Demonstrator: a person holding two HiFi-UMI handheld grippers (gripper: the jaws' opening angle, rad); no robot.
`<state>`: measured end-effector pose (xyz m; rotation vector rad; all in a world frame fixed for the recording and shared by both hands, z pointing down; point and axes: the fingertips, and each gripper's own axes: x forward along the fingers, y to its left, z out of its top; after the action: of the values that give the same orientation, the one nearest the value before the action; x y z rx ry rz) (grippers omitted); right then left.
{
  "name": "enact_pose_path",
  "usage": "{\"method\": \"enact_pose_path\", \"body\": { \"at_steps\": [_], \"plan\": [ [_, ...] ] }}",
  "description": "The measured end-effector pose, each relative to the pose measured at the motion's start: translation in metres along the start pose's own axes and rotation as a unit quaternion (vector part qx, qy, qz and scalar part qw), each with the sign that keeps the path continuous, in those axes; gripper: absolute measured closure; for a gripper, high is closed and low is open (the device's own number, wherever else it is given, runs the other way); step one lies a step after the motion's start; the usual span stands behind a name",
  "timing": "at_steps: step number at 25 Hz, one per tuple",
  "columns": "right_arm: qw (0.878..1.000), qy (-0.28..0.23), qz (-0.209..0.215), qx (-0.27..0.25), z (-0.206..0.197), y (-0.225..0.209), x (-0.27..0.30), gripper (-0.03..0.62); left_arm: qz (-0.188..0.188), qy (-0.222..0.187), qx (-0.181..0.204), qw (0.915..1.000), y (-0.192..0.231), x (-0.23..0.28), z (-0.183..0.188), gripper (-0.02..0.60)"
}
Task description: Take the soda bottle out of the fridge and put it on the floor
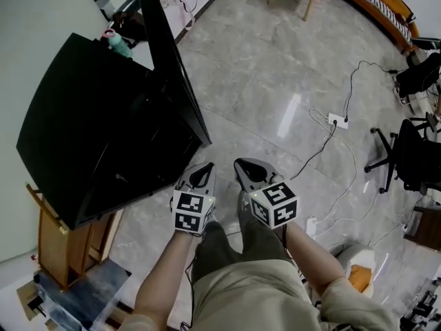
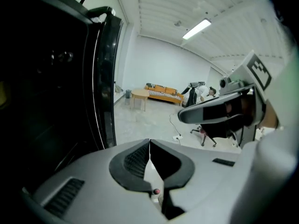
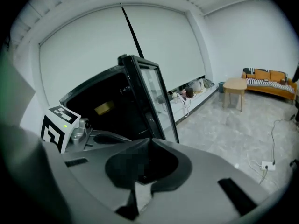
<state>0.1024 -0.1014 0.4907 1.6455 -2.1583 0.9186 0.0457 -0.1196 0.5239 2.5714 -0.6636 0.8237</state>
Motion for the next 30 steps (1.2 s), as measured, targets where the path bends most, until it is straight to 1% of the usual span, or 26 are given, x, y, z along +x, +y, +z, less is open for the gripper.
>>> {"method": "enact_pose_path", "body": {
  "at_steps": [3,7,12,15,17,19,21,23,27,30],
  "plan": [
    [0.999,-0.027,0.014,-0.019,0.04,0.028,-0.02,0.588,0.011,-0.027,0.012,0.9995,0.004,-0.039,0.037,0.574],
    [0.997,-0.057,0.025,-0.055,0.085,0.062,-0.045,0.589,0.022,-0.066,0.033,0.997,0.006,-0.088,0.077,0.574],
    [0.992,-0.09,0.033,-0.079,0.127,0.104,-0.079,0.589,0.036,-0.106,0.061,0.9918,0.002,-0.151,0.115,0.574],
    [0.988,-0.111,0.033,-0.106,0.149,0.127,-0.1,0.589,0.039,-0.126,0.081,0.988,-0.005,-0.187,0.133,0.574],
    [0.983,-0.124,0.036,-0.129,0.161,0.145,-0.112,0.589,0.045,-0.147,0.097,0.9834,-0.009,-0.213,0.145,0.574],
    [0.979,-0.137,0.042,-0.143,0.174,0.161,-0.121,0.589,0.053,-0.181,0.102,0.9768,-0.01,-0.238,0.161,0.574],
    [0.977,-0.151,0.051,-0.146,0.185,0.173,-0.129,0.589,0.056,-0.217,0.092,0.9703,-0.011,-0.262,0.176,0.574],
    [0.973,-0.164,0.056,-0.151,0.196,0.185,-0.14,0.589,0.057,-0.243,0.084,0.9647,-0.011,-0.284,0.187,0.574],
    [0.964,-0.196,0.071,-0.164,0.22,0.212,-0.167,0.589,0.069,-0.272,0.086,0.9559,-0.011,-0.321,0.199,0.574],
    [0.954,-0.22,0.089,-0.183,0.239,0.23,-0.19,0.589,0.086,-0.276,0.096,0.9525,-0.007,-0.337,0.203,0.574]
  ]
}}
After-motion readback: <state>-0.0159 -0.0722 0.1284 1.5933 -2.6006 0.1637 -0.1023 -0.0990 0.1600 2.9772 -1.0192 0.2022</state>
